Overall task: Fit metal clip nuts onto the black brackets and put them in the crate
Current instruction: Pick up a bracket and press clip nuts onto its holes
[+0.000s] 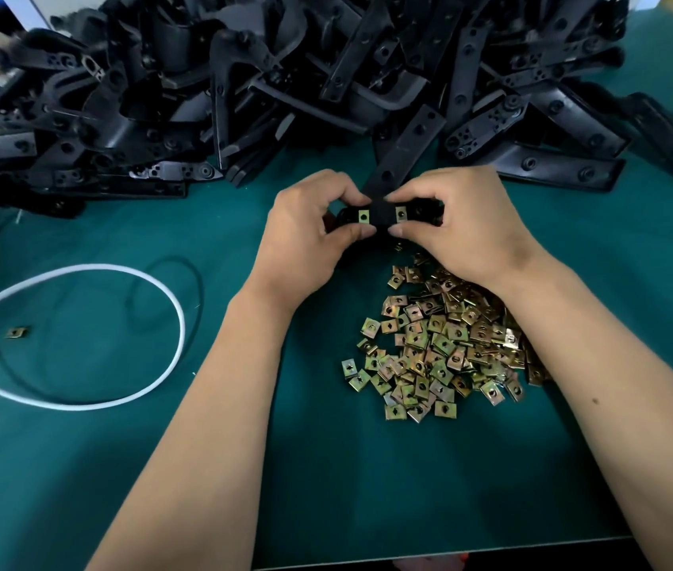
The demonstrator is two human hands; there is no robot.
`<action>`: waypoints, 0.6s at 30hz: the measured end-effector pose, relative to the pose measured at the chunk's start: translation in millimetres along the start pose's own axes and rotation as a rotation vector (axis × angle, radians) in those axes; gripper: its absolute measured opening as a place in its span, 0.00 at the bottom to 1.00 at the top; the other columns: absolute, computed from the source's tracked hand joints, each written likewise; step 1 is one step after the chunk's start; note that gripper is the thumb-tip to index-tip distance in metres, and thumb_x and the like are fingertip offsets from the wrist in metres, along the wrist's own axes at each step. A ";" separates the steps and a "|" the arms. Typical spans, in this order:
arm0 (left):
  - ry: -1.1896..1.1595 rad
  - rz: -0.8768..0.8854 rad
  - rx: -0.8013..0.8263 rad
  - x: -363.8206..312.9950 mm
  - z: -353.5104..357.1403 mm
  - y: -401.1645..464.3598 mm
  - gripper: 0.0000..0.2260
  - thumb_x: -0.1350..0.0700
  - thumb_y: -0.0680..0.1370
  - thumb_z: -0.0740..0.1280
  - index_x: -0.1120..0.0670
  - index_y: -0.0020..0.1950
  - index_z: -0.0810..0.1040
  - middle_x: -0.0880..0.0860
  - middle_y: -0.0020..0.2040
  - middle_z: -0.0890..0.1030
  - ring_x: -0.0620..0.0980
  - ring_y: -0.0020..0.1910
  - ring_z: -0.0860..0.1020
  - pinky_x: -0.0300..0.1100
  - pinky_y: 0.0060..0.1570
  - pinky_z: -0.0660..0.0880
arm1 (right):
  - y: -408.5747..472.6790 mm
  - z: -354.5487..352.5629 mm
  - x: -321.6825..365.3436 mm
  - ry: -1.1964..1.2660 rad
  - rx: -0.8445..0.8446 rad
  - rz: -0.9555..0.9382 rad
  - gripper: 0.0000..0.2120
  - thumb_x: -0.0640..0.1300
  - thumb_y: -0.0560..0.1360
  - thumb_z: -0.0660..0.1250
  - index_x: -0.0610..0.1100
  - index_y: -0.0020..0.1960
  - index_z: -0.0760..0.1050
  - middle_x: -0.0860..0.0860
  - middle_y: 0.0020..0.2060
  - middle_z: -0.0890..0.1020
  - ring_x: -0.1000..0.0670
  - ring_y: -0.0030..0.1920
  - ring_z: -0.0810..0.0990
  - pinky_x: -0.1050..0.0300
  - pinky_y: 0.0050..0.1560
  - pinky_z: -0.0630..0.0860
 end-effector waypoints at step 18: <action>-0.150 0.295 -0.268 -116.8 62.8 11.5 0.07 0.56 0.77 0.74 0.56 0.53 0.81 0.46 0.48 0.78 0.52 0.44 0.82 0.53 0.44 0.80 | -65.9 -98.6 -0.2 0.891 -0.405 0.350 0.35 0.58 0.70 0.76 0.47 0.72 0.70 0.47 0.58 0.84 0.45 0.57 0.85 0.45 0.55 0.83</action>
Point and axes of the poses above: each hand's wrist, its own y-axis towards the middle knuckle, its own z-axis out of the palm, x = y × z, the point moved 2 cm from there along y, towards the middle knuckle
